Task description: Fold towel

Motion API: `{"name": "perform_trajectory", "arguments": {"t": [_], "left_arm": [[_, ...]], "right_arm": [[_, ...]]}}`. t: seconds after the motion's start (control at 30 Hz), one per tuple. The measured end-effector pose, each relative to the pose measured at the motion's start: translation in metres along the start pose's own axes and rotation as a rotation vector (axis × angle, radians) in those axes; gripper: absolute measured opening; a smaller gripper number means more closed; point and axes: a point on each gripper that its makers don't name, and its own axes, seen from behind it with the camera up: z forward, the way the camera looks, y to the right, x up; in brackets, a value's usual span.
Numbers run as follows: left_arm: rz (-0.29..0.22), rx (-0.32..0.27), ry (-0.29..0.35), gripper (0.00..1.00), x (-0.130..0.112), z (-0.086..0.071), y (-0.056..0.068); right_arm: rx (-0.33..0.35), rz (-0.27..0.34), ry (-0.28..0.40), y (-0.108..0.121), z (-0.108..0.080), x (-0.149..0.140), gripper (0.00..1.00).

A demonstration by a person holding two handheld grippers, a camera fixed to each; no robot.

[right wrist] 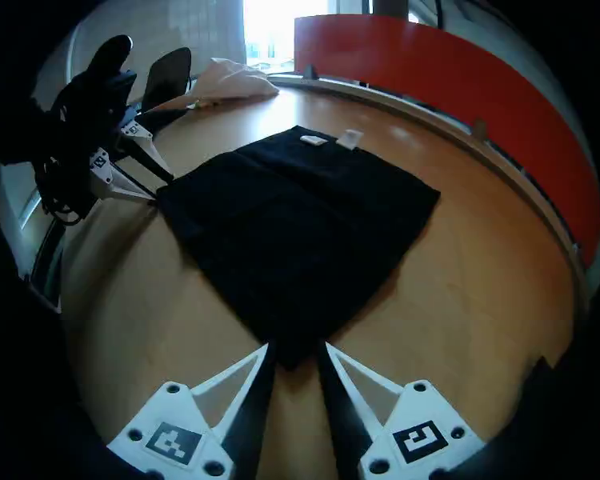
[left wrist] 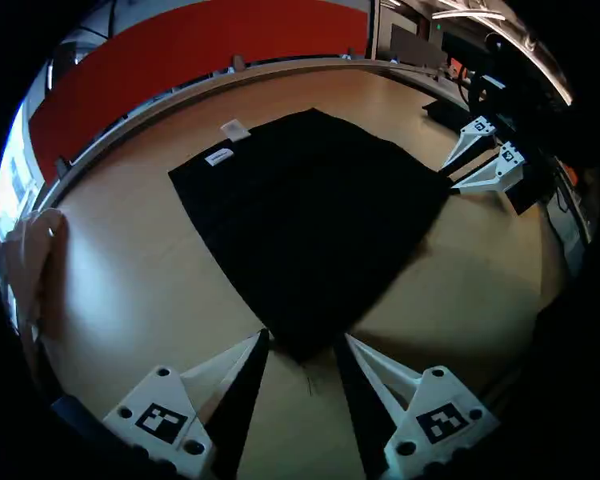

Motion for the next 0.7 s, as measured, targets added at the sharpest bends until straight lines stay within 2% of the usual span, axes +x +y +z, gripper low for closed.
{"name": "perform_trajectory", "arguments": {"t": [0.13,0.2,0.4,0.7], "left_arm": [[0.001,0.001,-0.003,0.46,0.001,0.000,0.000],[0.001,0.003,-0.004,0.29,0.002,0.001,0.000],[-0.008,0.009,-0.007,0.12,0.004,0.002,0.001],[-0.043,-0.004,-0.004,0.11,0.010,0.000,0.007]], "right_arm": [[0.006,-0.001,-0.001,-0.002,0.001,0.000,0.25],[0.011,-0.001,-0.002,-0.004,0.001,0.000,0.22],[0.014,0.004,0.010,-0.006,-0.001,0.003,0.17],[-0.008,0.021,0.041,0.000,-0.013,0.012,0.16]]}}
